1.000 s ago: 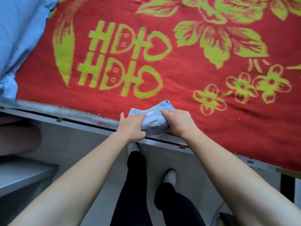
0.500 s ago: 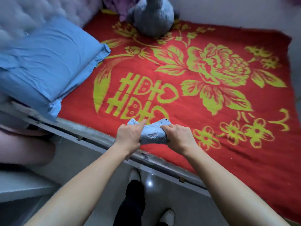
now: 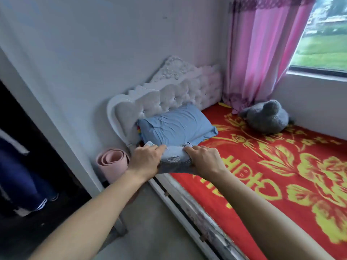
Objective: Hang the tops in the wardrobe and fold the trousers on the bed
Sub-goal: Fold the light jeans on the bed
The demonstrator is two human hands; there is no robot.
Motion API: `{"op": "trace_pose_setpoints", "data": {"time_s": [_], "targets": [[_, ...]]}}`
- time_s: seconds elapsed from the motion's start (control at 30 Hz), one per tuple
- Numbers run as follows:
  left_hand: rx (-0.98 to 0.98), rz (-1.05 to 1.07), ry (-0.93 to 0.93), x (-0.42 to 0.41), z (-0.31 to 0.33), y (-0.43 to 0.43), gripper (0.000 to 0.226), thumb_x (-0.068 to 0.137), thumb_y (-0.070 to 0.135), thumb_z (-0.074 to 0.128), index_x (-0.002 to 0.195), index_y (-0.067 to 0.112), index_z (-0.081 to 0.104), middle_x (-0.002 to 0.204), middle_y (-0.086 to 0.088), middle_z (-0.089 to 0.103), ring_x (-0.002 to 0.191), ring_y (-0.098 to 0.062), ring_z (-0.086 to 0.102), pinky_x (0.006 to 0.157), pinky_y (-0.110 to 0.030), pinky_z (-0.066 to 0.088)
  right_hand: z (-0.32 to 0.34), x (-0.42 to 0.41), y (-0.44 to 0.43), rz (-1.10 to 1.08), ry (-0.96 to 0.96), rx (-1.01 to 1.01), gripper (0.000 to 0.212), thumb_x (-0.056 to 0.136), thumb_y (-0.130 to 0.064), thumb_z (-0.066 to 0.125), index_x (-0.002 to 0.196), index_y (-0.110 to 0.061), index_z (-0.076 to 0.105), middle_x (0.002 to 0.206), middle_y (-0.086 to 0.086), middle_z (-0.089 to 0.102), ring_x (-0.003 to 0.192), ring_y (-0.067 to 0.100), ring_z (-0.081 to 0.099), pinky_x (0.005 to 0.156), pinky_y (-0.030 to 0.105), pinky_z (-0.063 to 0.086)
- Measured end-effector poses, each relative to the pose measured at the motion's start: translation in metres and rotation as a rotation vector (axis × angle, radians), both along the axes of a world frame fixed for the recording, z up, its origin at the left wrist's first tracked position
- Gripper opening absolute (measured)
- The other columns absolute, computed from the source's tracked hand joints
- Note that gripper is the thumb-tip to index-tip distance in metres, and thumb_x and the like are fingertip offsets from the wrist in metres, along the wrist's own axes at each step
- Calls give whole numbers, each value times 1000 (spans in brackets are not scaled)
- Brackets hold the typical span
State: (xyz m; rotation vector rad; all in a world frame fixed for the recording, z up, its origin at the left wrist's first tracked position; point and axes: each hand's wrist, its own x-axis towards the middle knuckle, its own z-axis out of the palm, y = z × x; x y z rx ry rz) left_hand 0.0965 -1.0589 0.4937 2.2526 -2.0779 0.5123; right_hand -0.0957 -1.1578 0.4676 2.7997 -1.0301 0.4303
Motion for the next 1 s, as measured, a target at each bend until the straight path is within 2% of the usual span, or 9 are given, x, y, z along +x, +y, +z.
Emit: {"op": "trace_pose_setpoints", "data": {"time_s": [0.1, 0.17, 0.3, 0.43, 0.6, 0.73, 0.87, 1.0], "targets": [[-81, 79, -23, 61, 37, 54, 46, 80, 22, 60, 125, 28, 53, 109, 4, 68, 100, -22, 64, 74, -36, 52, 42, 69, 34, 95, -17, -94, 47, 88, -55, 61, 125, -30, 49, 110, -7, 65, 103, 20, 65, 65, 32, 43], [-114, 139, -48, 105, 57, 96, 46, 78, 24, 63, 124, 29, 53, 105, 5, 68, 95, -22, 65, 71, -35, 53, 65, 122, 64, 149, -9, -150, 41, 92, -46, 58, 128, -31, 48, 113, -8, 65, 105, 19, 65, 67, 33, 47], [-154, 268, -71, 200, 97, 194, 48, 72, 22, 63, 119, 26, 52, 101, 3, 70, 92, -25, 67, 67, -35, 50, 109, 236, 140, 260, -16, -238, 32, 94, -33, 52, 126, -30, 51, 115, -6, 67, 105, 22, 66, 64, 33, 39], [-215, 416, -141, 296, 139, 297, 46, 70, 17, 60, 115, 24, 54, 95, 5, 68, 88, -24, 67, 62, -35, 50, 154, 353, 223, 402, -54, -302, 31, 89, -29, 55, 120, -28, 51, 107, -3, 69, 97, 26, 68, 65, 36, 47], [-316, 561, -282, 394, 208, 397, 41, 66, 18, 61, 106, 27, 57, 90, 5, 67, 84, -24, 67, 56, -32, 45, 228, 477, 302, 555, -156, -432, 37, 77, -30, 57, 114, -30, 53, 98, -3, 69, 88, 27, 69, 58, 33, 38], [-460, 610, -447, 452, 290, 440, 40, 68, 22, 64, 107, 28, 57, 92, 4, 69, 83, -28, 68, 56, -32, 44, 313, 548, 335, 601, -303, -575, 34, 75, -33, 59, 109, -28, 55, 95, -2, 70, 86, 30, 70, 61, 35, 47], [-658, 609, -554, 492, 372, 446, 38, 71, 18, 65, 107, 24, 58, 95, -3, 70, 83, -36, 67, 57, -34, 37, 403, 591, 341, 597, -459, -717, 31, 75, -34, 60, 105, -27, 55, 92, 0, 70, 81, 34, 69, 58, 35, 39], [-796, 576, -630, 528, 428, 424, 40, 75, 20, 66, 113, 23, 56, 98, -4, 68, 83, -36, 65, 60, -36, 36, 469, 625, 320, 595, -556, -839, 26, 78, -35, 61, 100, -26, 50, 91, 2, 68, 78, 36, 66, 58, 36, 38]]}}
